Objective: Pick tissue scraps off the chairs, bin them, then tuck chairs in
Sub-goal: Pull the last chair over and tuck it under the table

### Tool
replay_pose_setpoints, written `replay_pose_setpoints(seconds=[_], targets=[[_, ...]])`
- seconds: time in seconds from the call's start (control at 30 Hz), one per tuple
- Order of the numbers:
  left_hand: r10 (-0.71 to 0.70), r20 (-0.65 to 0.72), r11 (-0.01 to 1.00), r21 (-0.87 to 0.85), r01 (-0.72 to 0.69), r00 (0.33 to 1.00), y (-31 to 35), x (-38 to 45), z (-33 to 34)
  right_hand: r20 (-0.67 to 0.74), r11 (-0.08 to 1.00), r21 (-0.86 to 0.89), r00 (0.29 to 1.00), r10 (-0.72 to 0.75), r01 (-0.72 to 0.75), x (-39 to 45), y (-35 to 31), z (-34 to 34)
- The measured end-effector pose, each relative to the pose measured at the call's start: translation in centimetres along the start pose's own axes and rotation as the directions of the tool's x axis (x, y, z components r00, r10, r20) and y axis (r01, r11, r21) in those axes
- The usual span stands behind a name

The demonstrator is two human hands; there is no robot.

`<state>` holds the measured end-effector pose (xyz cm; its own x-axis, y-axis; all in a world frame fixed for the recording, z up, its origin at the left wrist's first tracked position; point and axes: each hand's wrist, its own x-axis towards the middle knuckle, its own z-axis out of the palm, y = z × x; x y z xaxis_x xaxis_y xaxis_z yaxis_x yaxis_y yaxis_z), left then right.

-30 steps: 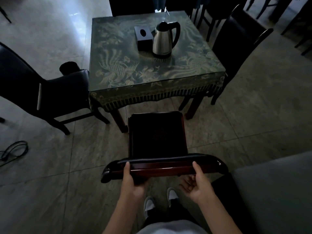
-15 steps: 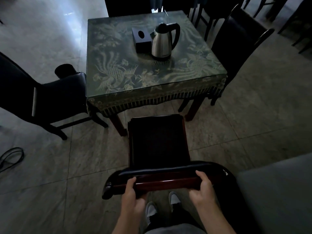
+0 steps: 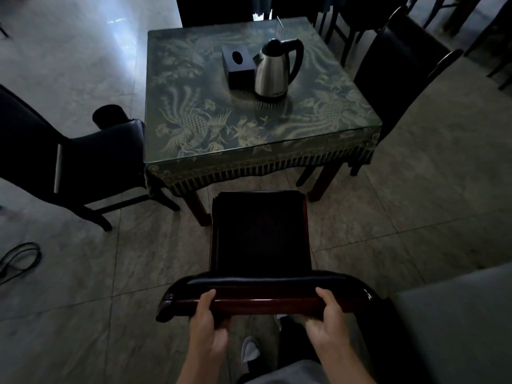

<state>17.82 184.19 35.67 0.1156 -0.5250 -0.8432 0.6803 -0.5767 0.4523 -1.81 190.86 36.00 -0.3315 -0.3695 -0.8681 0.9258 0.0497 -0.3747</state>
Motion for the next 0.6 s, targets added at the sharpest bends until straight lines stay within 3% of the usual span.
replay_pose_setpoints(seconds=[0.2, 0.6], targets=[[0.016, 0.053, 1.000, 0.025, -0.018, 0.998, 0.4, 0.6, 0.0, 0.014, 1.000, 0.009, 1.000, -0.022, 0.022, 0.3, -0.1, 0.5], [0.048, 0.071, 0.998, -0.034, -0.046, 0.996, -0.9, 2.3, 8.8, 0.068, 0.996, -0.020, 0.994, -0.084, 0.086, 5.5, -7.1, 6.6]])
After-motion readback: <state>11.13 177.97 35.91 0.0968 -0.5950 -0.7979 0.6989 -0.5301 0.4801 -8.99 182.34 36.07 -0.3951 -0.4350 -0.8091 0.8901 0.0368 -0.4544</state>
